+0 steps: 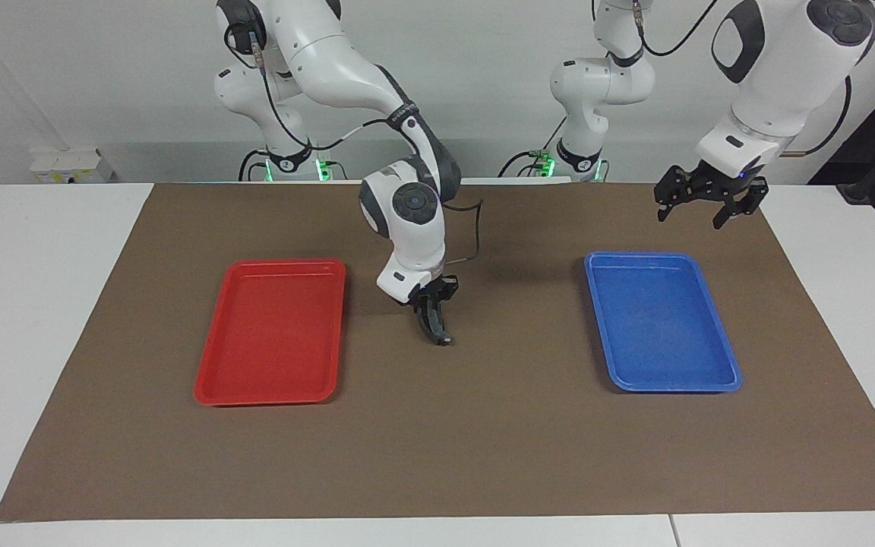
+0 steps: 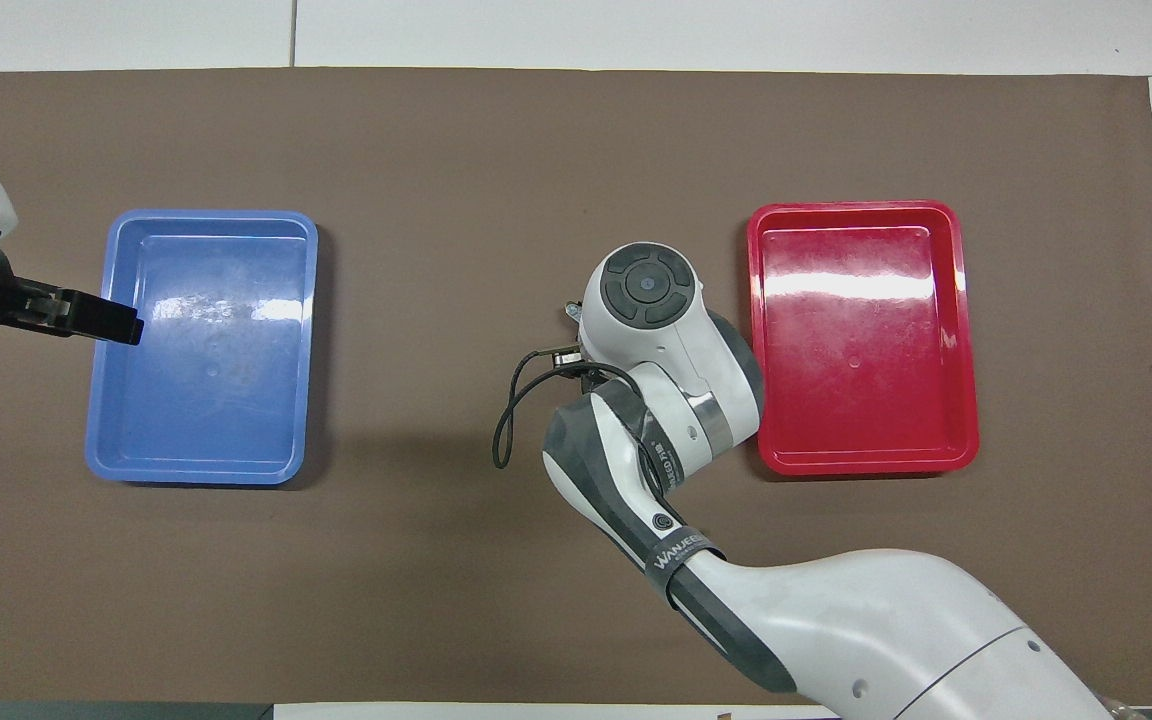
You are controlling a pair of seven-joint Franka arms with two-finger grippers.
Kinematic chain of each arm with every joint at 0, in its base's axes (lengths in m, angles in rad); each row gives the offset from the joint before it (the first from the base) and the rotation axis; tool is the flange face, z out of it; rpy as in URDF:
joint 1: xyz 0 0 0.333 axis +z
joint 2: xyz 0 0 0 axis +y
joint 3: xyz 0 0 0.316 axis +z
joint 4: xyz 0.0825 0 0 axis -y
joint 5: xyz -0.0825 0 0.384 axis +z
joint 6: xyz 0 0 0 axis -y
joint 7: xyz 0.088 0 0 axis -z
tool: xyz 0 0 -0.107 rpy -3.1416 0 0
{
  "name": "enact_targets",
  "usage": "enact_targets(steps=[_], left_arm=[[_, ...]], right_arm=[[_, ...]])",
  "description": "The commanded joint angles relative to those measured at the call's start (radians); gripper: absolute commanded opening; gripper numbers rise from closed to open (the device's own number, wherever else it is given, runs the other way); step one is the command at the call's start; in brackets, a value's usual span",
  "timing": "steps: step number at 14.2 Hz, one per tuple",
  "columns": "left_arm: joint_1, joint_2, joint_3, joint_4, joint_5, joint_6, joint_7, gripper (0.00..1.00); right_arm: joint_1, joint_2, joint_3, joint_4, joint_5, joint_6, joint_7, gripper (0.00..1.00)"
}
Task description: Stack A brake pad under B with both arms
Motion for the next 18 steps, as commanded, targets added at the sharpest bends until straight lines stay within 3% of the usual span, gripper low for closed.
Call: enact_targets(steps=[1, 6, 8, 9, 10, 11, 14, 18], left_arm=[[0.019, -0.001, -0.003, 0.073, -0.010, -0.089, 0.005, 1.00], [0.017, 0.001, -0.001, 0.097, -0.007, -0.115, -0.028, 1.00], [0.017, 0.001, 0.002, 0.097, -0.007, -0.117, -0.025, 1.00], [0.017, 0.001, 0.002, 0.097, -0.007, -0.118, -0.025, 1.00], [0.017, 0.001, 0.003, 0.097, -0.007, -0.122, -0.025, 1.00], [0.017, 0.001, 0.005, 0.097, -0.007, -0.122, -0.025, 1.00], [0.017, 0.001, 0.005, 0.099, -0.007, -0.120, -0.027, 1.00], [0.017, 0.002, 0.005, 0.099, -0.007, -0.122, -0.027, 1.00]], right_arm=[[-0.001, -0.018, 0.005, -0.035, 0.014, 0.020, -0.006, 0.00], [0.004, -0.018, 0.005, -0.030, 0.016, 0.005, -0.002, 0.01], [0.004, -0.018, 0.005, -0.032, 0.016, 0.005, -0.002, 0.16], [0.002, -0.020, 0.005, -0.032, 0.016, 0.005, -0.002, 0.41], [0.002, -0.020, 0.005, -0.032, 0.016, 0.005, 0.000, 0.82], [0.004, -0.021, 0.003, -0.029, 0.016, 0.003, 0.001, 1.00], [-0.014, -0.064, -0.001, -0.024, 0.014, -0.005, 0.000, 1.00], [-0.088, -0.162, -0.009, -0.003, -0.025, -0.113, -0.008, 1.00]])
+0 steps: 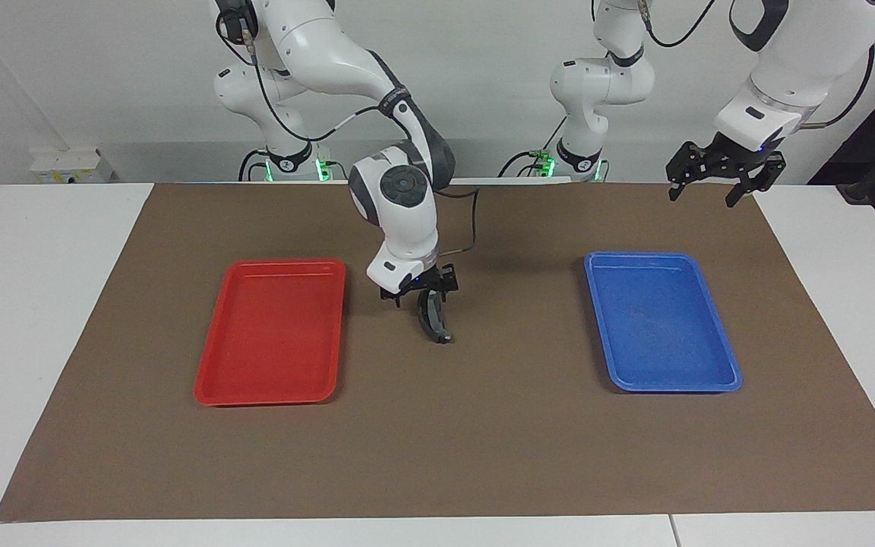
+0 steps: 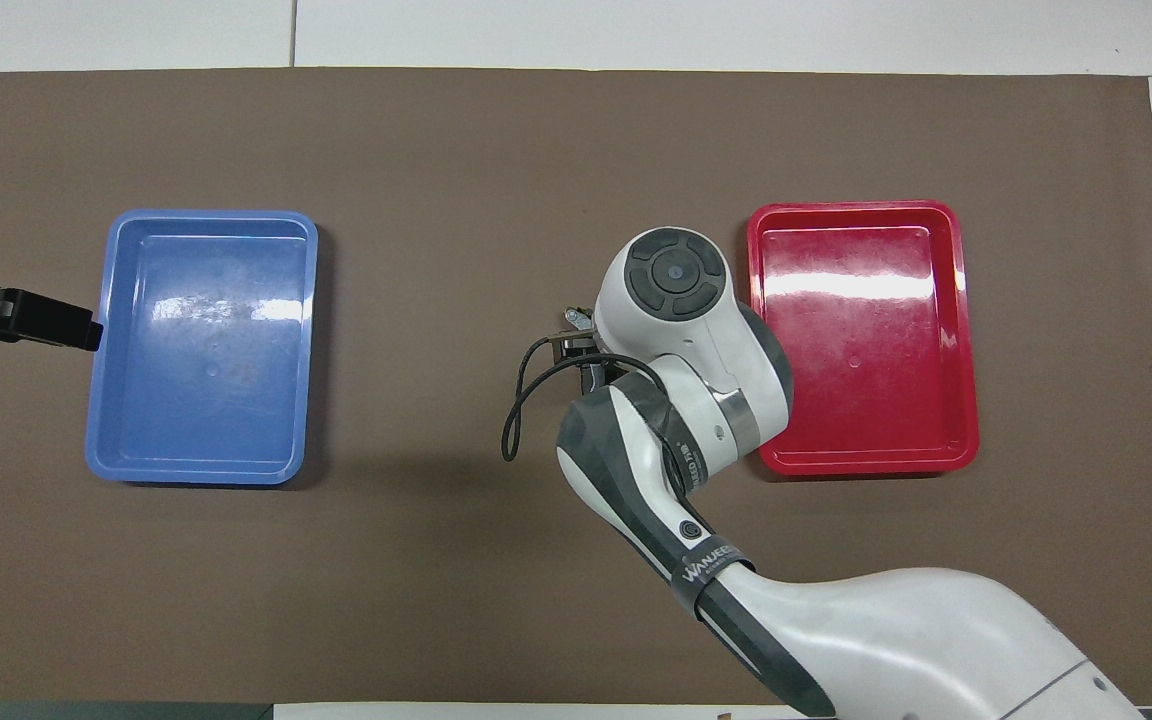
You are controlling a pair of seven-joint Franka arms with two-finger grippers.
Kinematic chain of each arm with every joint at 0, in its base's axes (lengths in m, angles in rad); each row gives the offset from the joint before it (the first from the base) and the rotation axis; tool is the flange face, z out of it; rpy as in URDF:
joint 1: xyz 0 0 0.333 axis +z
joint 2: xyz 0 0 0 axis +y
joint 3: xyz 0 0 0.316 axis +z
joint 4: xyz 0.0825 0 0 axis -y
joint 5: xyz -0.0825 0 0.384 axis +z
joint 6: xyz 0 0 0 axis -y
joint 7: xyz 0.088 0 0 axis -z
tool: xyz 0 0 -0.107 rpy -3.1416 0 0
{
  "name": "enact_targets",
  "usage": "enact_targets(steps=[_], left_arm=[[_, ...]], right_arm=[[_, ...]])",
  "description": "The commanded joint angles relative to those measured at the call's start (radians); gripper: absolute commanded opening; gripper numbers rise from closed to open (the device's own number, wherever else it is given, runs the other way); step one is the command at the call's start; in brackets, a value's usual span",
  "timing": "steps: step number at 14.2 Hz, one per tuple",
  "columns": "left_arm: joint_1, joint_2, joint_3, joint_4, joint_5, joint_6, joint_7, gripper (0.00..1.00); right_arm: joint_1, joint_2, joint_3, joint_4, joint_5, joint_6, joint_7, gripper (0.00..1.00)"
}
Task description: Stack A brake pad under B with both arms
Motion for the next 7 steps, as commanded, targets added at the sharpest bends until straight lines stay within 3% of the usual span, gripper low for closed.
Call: enact_targets(steps=[1, 7], left_arm=[[0.009, 0.003, -0.002, 0.014, -0.007, -0.017, -0.009, 1.00], [0.009, 0.003, -0.002, 0.014, -0.007, -0.025, -0.010, 1.00]], right_arm=[[-0.096, -0.106, 0.011, -0.011, -0.036, -0.104, -0.009, 1.00], [-0.375, -0.297, 0.011, -0.011, -0.036, -0.393, -0.214, 1.00]])
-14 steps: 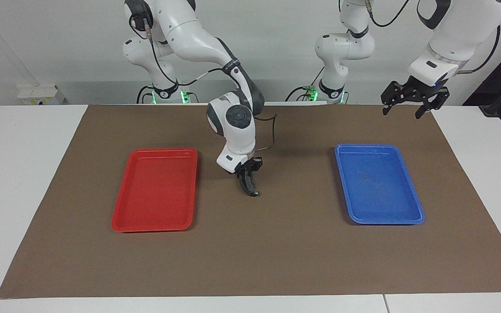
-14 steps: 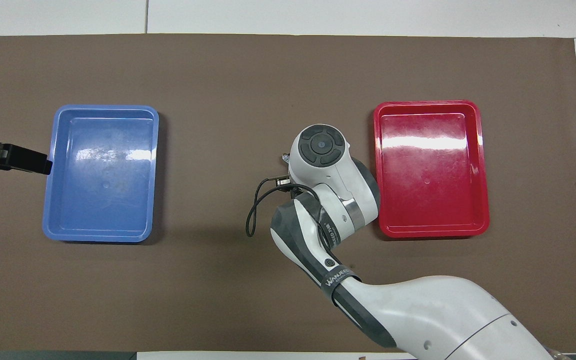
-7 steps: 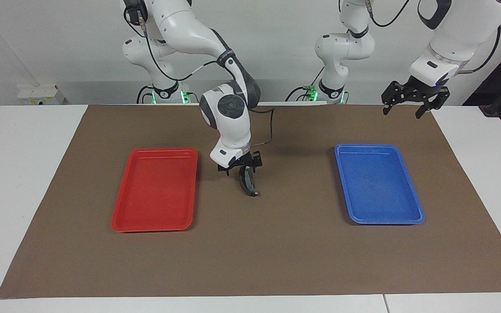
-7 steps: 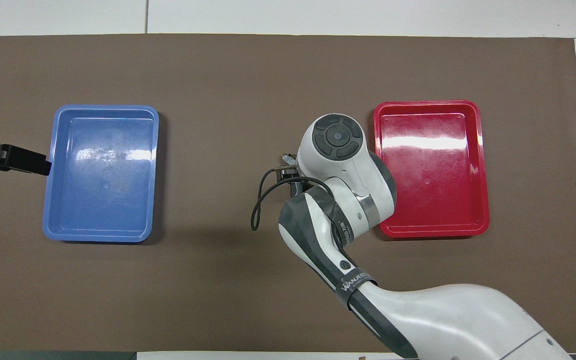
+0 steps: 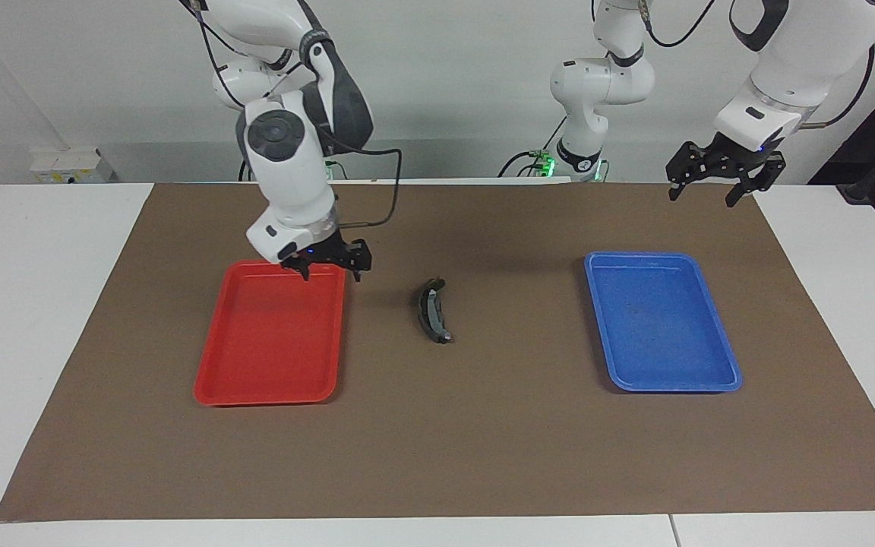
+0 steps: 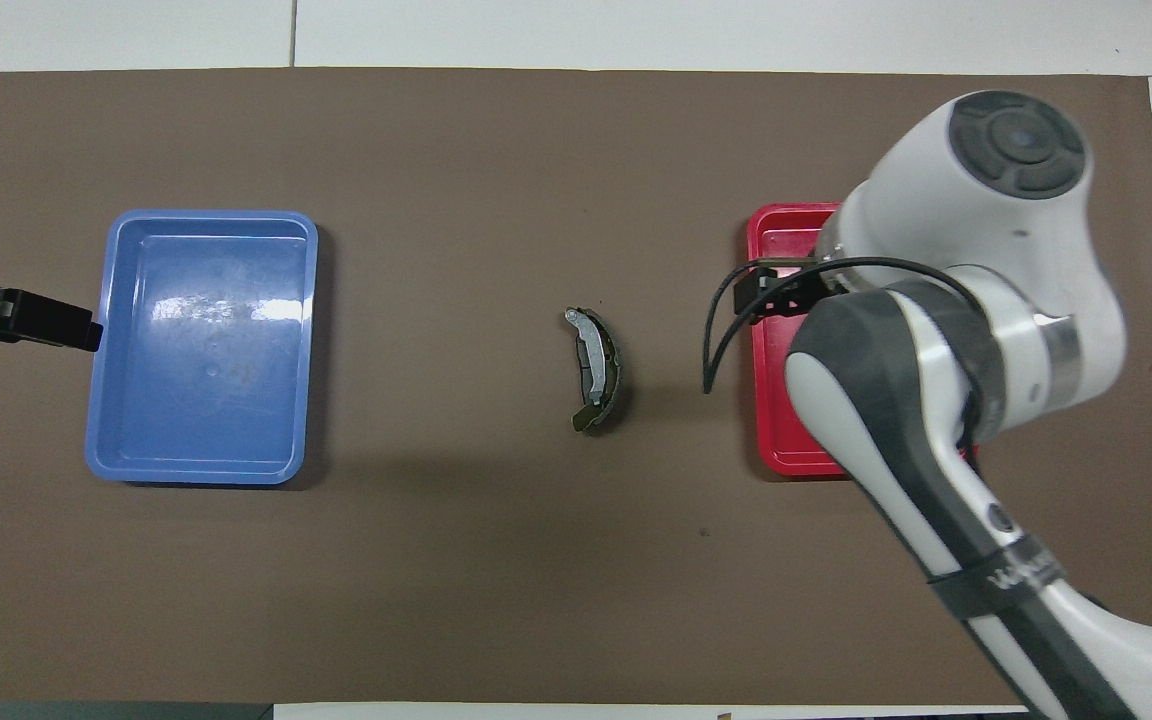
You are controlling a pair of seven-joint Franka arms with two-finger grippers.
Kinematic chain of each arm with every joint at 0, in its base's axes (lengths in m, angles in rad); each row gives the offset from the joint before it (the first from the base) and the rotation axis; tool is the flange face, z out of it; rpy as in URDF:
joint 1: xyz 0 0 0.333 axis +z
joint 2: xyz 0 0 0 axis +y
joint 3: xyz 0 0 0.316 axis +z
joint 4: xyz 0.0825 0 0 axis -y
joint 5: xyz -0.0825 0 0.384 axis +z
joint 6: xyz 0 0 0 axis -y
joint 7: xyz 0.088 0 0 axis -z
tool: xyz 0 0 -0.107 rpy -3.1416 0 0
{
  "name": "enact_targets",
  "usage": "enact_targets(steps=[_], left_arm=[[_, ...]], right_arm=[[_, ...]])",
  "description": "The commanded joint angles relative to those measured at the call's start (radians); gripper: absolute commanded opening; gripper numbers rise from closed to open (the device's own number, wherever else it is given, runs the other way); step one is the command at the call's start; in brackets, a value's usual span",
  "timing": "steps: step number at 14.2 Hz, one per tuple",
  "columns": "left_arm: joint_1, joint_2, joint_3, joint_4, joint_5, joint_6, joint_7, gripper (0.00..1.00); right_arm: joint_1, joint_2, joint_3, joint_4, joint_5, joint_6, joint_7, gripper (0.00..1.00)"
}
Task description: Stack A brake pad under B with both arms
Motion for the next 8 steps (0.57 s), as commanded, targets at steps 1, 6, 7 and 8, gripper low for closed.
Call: enact_targets(steps=[1, 6, 7, 8], left_arm=[[0.008, 0.003, -0.002, 0.014, -0.007, -0.023, -0.009, 1.00], [0.008, 0.005, -0.002, 0.014, -0.007, -0.020, -0.008, 1.00], [0.008, 0.005, -0.002, 0.014, -0.007, -0.020, -0.008, 1.00], [0.008, 0.005, -0.002, 0.014, -0.007, -0.020, -0.008, 1.00]], right_arm=[[-0.126, -0.106, 0.013, -0.019, -0.004, -0.108, -0.120, 1.00], [-0.225, -0.200, 0.021, 0.004, -0.086, -0.234, -0.208, 1.00], [-0.231, -0.198, 0.019, 0.013, -0.096, -0.243, -0.249, 1.00], [-0.234, -0.200, 0.013, 0.018, -0.097, -0.249, -0.265, 1.00]])
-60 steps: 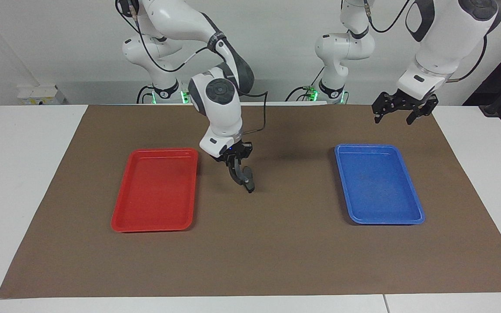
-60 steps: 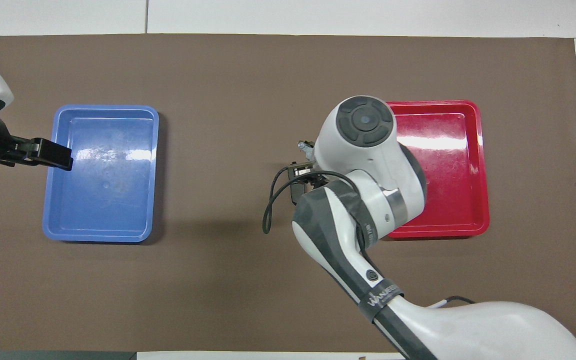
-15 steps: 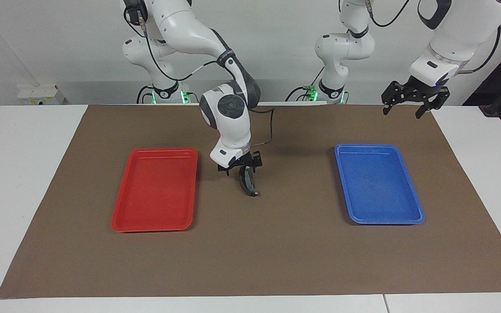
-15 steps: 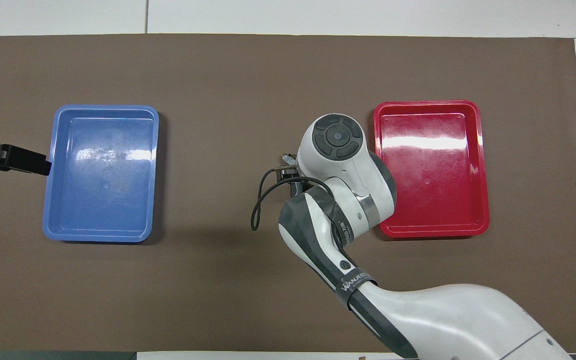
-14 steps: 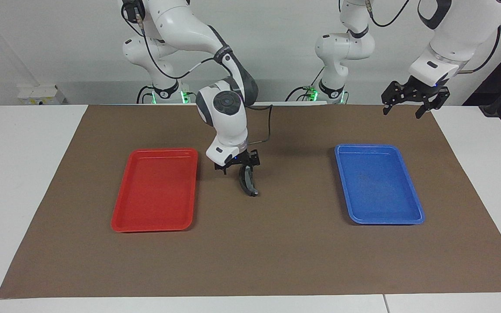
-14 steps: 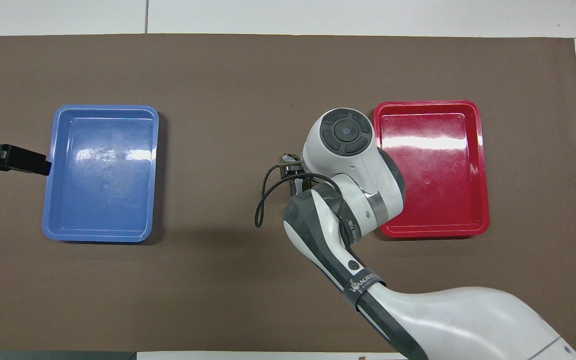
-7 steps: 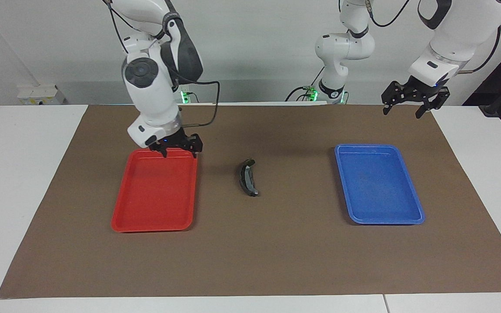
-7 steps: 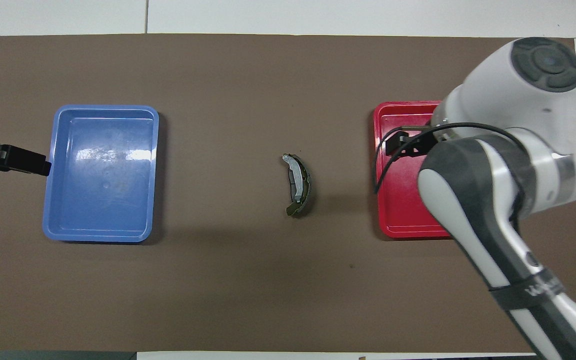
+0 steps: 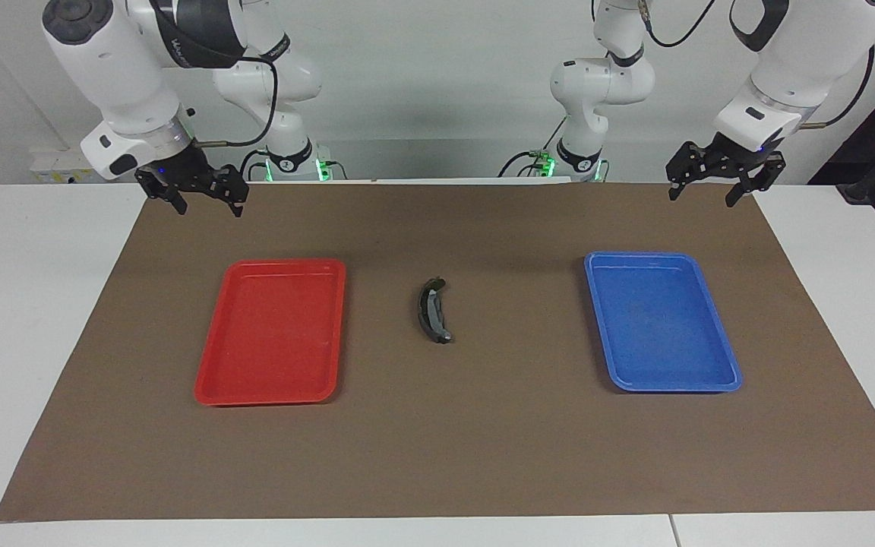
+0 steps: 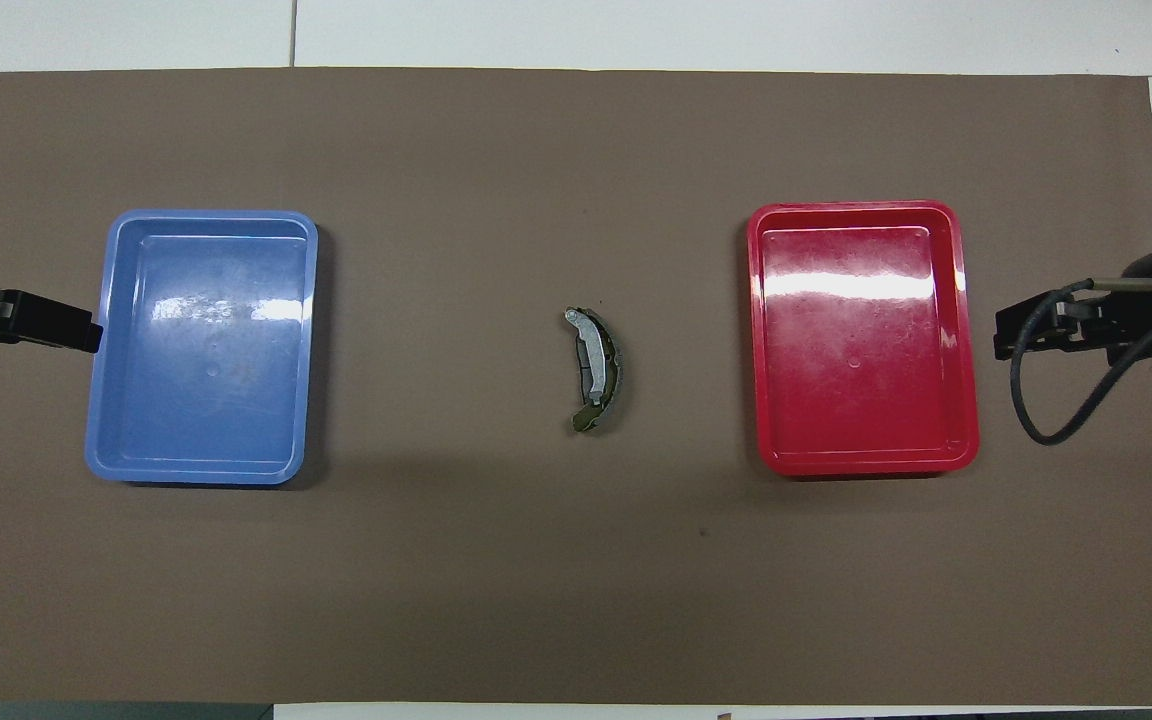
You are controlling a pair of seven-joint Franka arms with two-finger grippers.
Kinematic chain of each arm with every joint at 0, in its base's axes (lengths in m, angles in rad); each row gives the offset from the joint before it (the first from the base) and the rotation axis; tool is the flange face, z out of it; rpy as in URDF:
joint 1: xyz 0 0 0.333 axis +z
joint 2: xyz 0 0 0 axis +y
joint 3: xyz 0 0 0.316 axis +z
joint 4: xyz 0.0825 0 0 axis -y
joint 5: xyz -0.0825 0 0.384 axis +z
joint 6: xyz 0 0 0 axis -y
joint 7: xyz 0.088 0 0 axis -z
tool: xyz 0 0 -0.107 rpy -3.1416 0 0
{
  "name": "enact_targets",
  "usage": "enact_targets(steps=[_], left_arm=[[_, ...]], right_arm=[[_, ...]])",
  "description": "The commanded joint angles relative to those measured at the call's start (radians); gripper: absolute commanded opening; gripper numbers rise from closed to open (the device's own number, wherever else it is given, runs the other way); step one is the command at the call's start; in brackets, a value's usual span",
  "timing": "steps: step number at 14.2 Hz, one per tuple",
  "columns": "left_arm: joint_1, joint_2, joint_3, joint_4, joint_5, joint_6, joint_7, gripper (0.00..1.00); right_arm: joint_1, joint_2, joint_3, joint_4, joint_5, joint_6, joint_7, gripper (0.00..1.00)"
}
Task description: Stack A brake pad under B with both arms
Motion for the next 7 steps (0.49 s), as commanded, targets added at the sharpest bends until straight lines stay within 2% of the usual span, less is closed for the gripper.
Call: enact_targets(steps=[1, 3, 7], left_arm=[[0.008, 0.004, -0.002, 0.014, -0.007, -0.018, -0.008, 1.00], [0.008, 0.004, -0.002, 0.014, -0.007, -0.018, -0.008, 1.00], [0.008, 0.004, -0.002, 0.014, -0.009, -0.016, -0.008, 1.00]], right_arm=[[-0.024, 0.011, 0.008, 0.019, -0.022, -0.027, -0.050, 1.00], [-0.020, 0.020, -0.003, 0.048, -0.028, -0.052, -0.052, 1.00], [-0.020, 0.097, -0.027, 0.147, -0.033, -0.101, -0.053, 1.00]])
